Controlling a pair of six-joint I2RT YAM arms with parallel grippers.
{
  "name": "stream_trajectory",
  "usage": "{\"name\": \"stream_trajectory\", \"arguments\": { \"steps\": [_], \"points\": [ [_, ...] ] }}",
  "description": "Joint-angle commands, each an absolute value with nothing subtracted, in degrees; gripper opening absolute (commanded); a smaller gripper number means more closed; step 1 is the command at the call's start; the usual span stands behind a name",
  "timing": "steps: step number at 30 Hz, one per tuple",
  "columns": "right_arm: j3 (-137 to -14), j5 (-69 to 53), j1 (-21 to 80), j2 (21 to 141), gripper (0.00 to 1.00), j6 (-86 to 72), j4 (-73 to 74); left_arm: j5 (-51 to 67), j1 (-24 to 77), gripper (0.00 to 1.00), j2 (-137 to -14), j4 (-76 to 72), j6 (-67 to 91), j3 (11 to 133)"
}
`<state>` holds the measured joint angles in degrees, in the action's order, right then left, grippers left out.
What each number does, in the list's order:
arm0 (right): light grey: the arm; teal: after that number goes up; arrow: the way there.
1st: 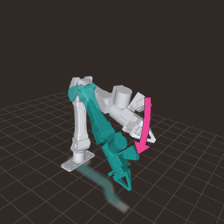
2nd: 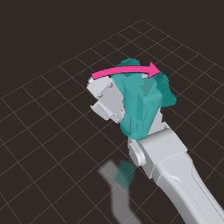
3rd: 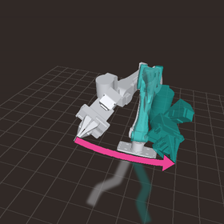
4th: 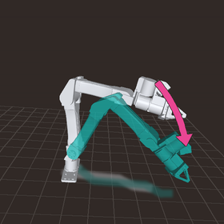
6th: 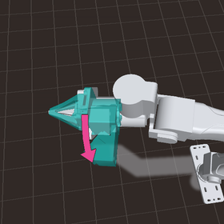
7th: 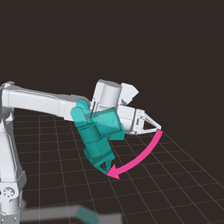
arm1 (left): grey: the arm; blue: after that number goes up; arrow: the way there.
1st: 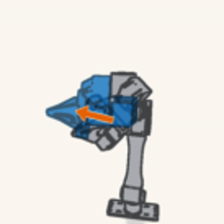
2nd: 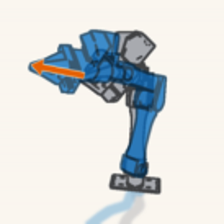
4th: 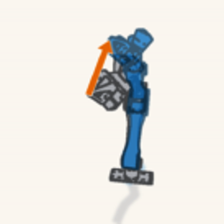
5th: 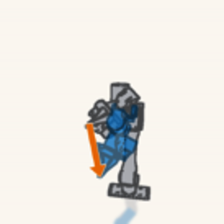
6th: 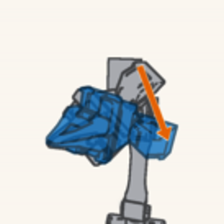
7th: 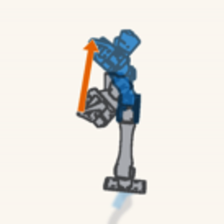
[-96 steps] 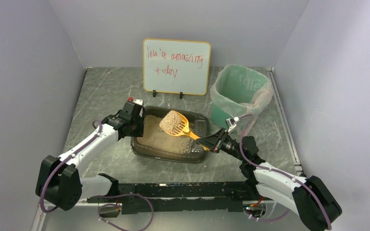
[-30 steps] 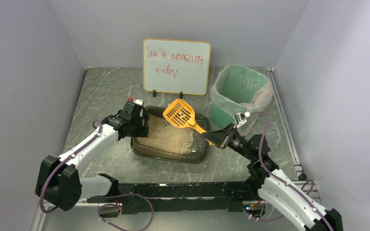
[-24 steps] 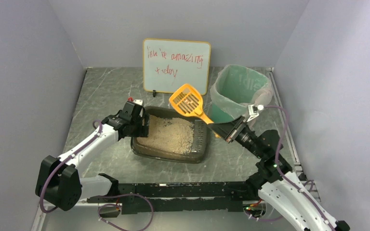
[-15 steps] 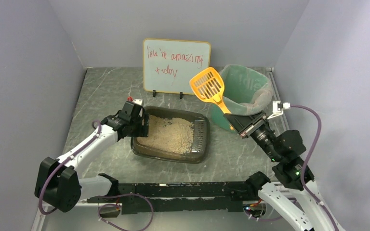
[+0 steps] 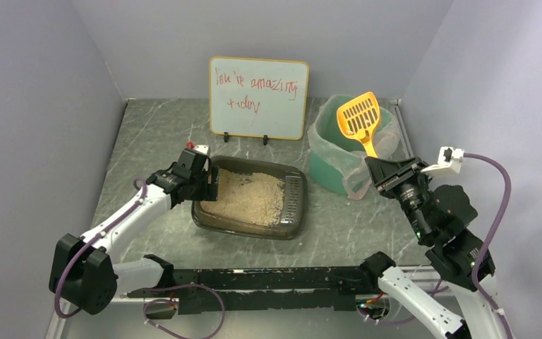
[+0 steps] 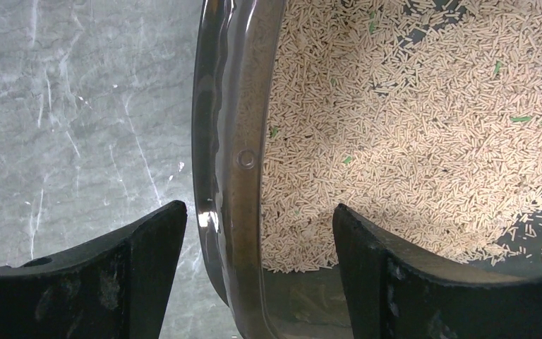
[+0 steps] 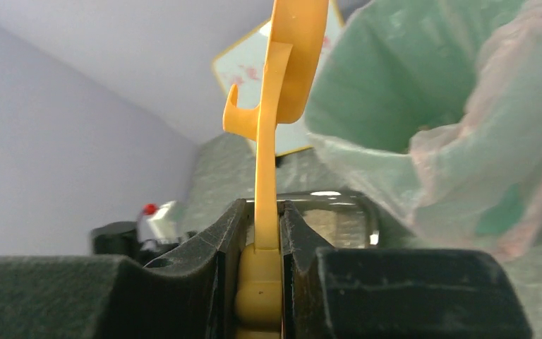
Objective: Clean the litter box
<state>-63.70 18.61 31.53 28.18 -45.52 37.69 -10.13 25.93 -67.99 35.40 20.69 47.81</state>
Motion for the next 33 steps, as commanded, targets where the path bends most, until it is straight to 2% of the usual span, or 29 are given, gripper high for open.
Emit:
{"name": "stream_trajectory", "arguments": {
  "steps": [1, 9, 16, 28, 31, 33],
  "points": [
    [-68.6, 25.9, 31.4, 33.9, 0.00, -35.8, 44.9, -9.2, 26.2, 0.81, -66.2, 35.2, 21.3, 49.1],
    [-77.7, 30.1, 31.4, 45.7, 0.00, -21.6, 54.7, -8.7, 26.2, 0.81, -66.3, 35.0, 21.0, 49.1],
    [-85.4, 37.5, 31.4, 56.3, 0.00, -15.4, 63.1, -8.5, 26.2, 0.81, -66.5, 35.0, 20.9, 49.2],
    [-97.4, 54.7, 40.2, 67.7, 0.00, -20.3, 73.9, -8.0, 26.2, 0.81, -66.7, 34.9, 20.7, 49.3],
    [-102.3, 52.5, 43.0, 69.1, 0.00, -20.6, 73.5, -7.9, 26.2, 0.81, -66.8, 34.9, 20.7, 49.3],
    [-104.9, 46.2, 43.6, 68.6, 0.00, -19.4, 70.0, -7.8, 26.2, 0.81, -66.9, 34.9, 20.8, 49.2]
  ]
}}
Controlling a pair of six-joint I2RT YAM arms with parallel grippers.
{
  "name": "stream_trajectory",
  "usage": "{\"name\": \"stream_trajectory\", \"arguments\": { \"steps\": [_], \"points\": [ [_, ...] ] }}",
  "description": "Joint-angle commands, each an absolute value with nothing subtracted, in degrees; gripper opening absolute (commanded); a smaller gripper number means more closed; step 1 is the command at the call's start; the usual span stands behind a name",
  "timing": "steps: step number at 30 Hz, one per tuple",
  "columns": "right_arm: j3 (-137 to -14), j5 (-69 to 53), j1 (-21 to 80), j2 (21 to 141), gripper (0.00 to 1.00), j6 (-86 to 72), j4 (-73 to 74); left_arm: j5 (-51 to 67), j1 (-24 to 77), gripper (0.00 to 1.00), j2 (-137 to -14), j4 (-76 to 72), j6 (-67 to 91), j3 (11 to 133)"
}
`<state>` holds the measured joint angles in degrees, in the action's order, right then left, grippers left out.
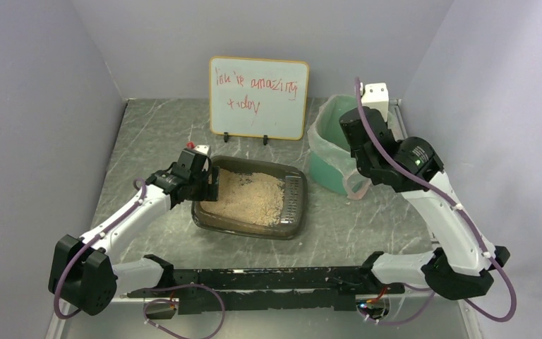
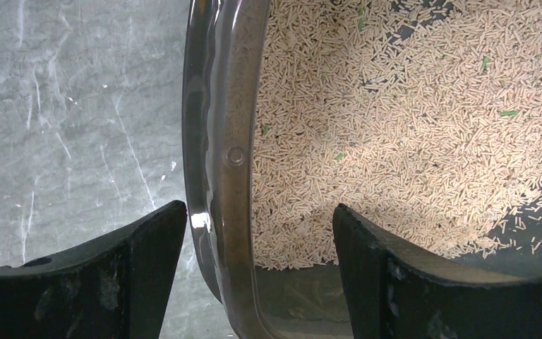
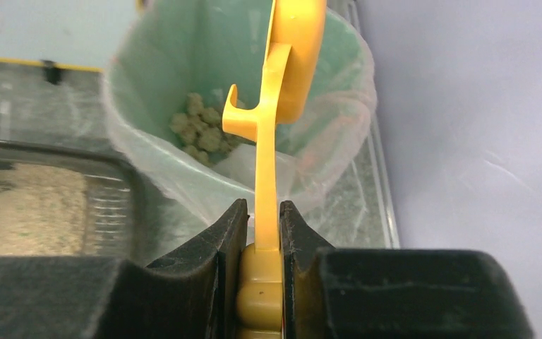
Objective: Clean the litter box
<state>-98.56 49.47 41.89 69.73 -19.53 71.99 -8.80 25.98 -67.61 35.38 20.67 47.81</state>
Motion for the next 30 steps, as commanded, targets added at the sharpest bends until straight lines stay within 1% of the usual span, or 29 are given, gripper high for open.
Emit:
{"name": "stream_trajectory", "arguments": {
  "steps": [1, 4, 6, 12, 16, 18, 21, 26, 30],
  "points": [
    [-104.9, 41.4, 43.6, 67.4, 0.00, -18.5, 67.2, -7.9, 26.1, 0.81, -66.8, 34.9, 20.7, 49.2],
    [-101.5, 27.1, 43.6, 63.2, 0.00, -18.2, 58.1, -7.4, 26.2, 0.81, -67.1, 34.7, 20.7, 49.1],
    [-99.3, 21.0, 43.6, 62.0, 0.00, -19.3, 55.2, -7.3, 26.1, 0.81, -67.6, 35.0, 20.7, 49.2],
    [-94.6, 8.8, 43.6, 61.0, 0.00, -21.0, 52.5, -7.0, 26.1, 0.80, -67.0, 34.6, 20.6, 49.0],
    [-93.8, 3.5, 43.6, 63.2, 0.00, -20.6, 55.7, -5.7, 26.2, 0.77, -67.5, 34.2, 20.3, 48.8],
    [-94.0, 2.9, 43.7, 64.8, 0.00, -20.1, 58.3, -5.2, 26.2, 0.73, -68.4, 34.2, 20.2, 48.9],
    [-93.5, 3.8, 43.7, 65.9, 0.00, -20.0, 60.3, -5.1, 26.1, 0.63, -69.3, 34.3, 20.2, 49.0],
    [-90.4, 3.0, 43.7, 64.6, 0.00, -20.7, 59.1, -5.1, 26.1, 0.48, -70.7, 34.4, 20.3, 49.0],
    [-86.3, 0.6, 43.7, 63.1, 0.00, -21.2, 56.3, -5.1, 26.2, 0.32, -72.7, 34.6, 20.3, 49.3]
  ]
}}
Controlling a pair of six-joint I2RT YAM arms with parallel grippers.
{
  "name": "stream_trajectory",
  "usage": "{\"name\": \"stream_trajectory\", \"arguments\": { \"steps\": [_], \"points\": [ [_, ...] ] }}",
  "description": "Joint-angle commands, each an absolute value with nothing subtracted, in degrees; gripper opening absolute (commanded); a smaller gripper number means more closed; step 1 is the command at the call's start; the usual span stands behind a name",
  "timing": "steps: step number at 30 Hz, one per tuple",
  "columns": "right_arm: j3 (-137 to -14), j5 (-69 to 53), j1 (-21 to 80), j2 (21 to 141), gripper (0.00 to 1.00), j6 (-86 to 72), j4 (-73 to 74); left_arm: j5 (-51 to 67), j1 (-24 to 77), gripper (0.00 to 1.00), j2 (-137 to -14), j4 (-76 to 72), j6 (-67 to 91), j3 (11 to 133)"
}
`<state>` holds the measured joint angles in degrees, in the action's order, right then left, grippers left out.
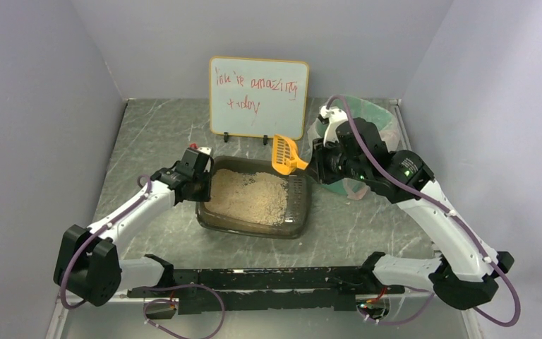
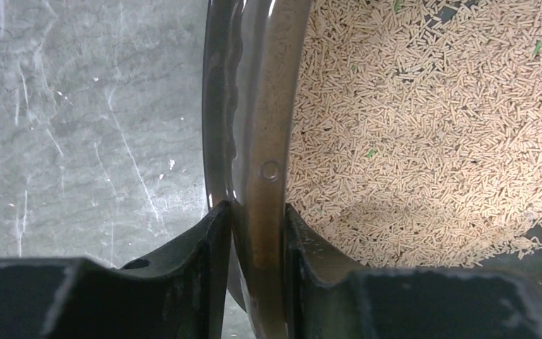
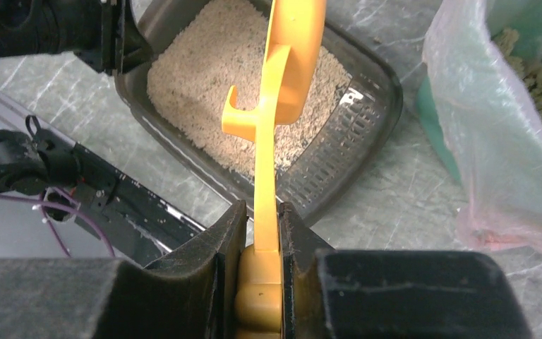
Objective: Clean the litter box
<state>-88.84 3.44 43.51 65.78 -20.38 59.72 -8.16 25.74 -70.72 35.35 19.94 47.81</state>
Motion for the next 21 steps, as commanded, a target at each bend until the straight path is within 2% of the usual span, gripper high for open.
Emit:
{"name": "stream_trajectory", "arguments": {
  "steps": [1, 9, 21],
  "points": [
    [-85.4, 0.3, 43.7, 62.8, 0.00, -21.1, 55.9, -5.1, 26.2, 0.28, -72.9, 34.6, 20.2, 49.3],
    [-83.2, -0.4, 43.9, 67.5, 0.00, -19.1, 62.0, -5.6, 26.2, 0.06, -73.2, 34.5, 20.3, 49.2],
    [-85.8, 3.9, 46.6, 82.1, 0.00, -21.5, 66.2, -5.4, 26.2, 0.05, -72.1, 34.4, 20.2, 49.2]
  ]
}}
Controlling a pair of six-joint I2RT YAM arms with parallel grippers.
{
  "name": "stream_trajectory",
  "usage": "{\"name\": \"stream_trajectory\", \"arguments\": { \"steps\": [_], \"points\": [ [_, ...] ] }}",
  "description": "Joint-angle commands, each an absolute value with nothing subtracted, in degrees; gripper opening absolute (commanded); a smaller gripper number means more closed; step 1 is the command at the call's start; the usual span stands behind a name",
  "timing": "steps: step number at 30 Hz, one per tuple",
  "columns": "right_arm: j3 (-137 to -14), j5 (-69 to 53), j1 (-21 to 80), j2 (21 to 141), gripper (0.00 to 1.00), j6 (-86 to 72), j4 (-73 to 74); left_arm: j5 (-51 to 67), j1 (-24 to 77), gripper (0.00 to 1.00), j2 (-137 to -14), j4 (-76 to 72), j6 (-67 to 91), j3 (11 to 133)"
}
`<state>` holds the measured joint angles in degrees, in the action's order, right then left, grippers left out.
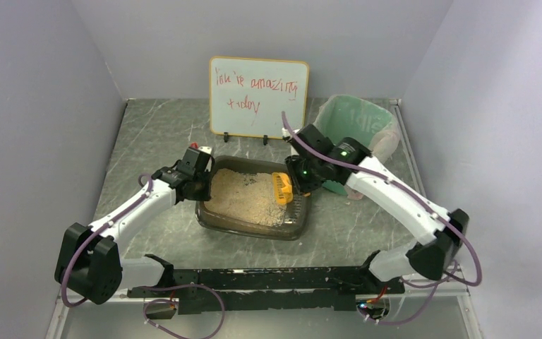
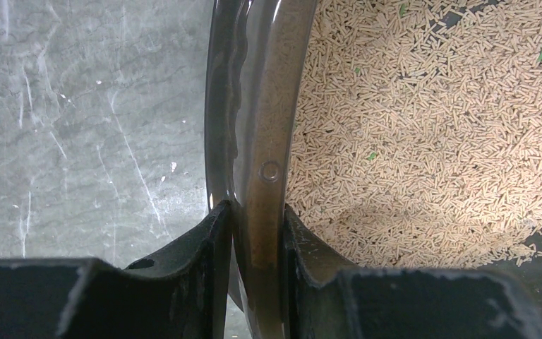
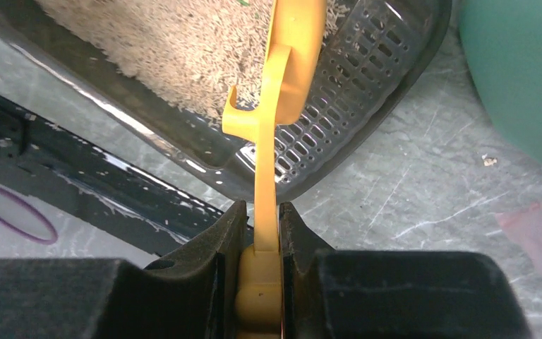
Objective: Clean the litter box
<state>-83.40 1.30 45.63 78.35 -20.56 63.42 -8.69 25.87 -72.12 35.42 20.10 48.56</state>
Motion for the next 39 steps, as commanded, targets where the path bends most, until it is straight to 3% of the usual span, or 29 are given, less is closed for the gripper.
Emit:
{"name": "stream_trajectory", "arguments": {
  "steps": [1, 6, 17, 24, 33, 39],
  "points": [
    [-86.2, 4.5, 46.8, 83.4, 0.00, -21.7, 66.9, -5.4, 26.2, 0.05, -72.0, 34.4, 20.2, 49.2],
    [-88.1, 1.3, 47.4, 89.5, 0.00, -20.4, 70.5, -6.4, 26.2, 0.05, -71.1, 34.6, 20.5, 49.3],
    [-85.1, -22.9, 47.5, 92.4, 0.00, -20.1, 62.7, -5.5, 26.2, 0.05, -70.8, 34.4, 20.3, 49.4],
    [-79.7, -22.5, 47.6, 92.7, 0.00, -27.4, 50.2, -5.6, 26.2, 0.05, -70.8, 34.4, 20.3, 49.4],
    [-66.0, -19.1, 49.7, 91.5, 0.00, -47.4, 20.2, -5.9, 26.2, 0.05, -70.6, 34.5, 20.4, 49.5],
    [-68.1, -13.6, 50.3, 91.8, 0.00, -51.6, 14.6, -6.4, 26.2, 0.05, -70.2, 34.6, 20.5, 49.4]
  ]
}}
